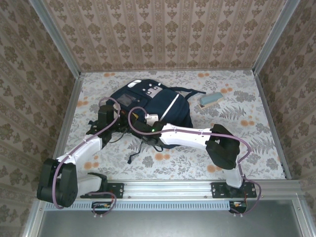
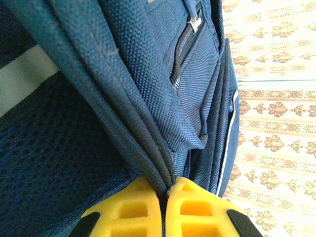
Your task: Pack books, pencil case, and school supplies into a backpack
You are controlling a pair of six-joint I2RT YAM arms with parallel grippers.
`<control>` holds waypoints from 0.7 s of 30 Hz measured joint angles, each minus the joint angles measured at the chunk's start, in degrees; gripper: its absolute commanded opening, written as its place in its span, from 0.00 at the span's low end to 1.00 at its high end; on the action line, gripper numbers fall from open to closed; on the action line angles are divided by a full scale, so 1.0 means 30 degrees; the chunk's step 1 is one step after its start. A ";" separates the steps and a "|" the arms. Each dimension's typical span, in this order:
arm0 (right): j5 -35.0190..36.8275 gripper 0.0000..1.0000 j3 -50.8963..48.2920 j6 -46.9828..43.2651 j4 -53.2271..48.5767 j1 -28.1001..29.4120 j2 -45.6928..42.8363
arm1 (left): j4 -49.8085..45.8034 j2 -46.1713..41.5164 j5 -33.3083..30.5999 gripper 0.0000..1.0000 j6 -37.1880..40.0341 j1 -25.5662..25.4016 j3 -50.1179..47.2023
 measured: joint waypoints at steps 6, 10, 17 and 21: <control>0.0962 0.17 0.0444 0.0022 -0.1042 0.0015 0.0087 | 0.0000 0.0000 -0.0022 0.00 0.0007 0.0000 0.0000; 0.1683 0.15 0.0444 0.0022 -0.1362 0.0138 0.0080 | 0.0000 0.0000 0.0036 0.00 0.0066 -0.0015 0.0007; 0.2463 0.13 -0.0401 0.0015 -0.1355 0.0466 -0.0911 | -0.0007 0.0000 0.0211 0.00 0.0248 0.0000 0.0007; 0.2667 0.13 -0.2164 0.0066 -0.1297 0.0466 -0.2506 | -0.0168 0.0000 0.0488 0.00 0.0525 0.0087 0.0000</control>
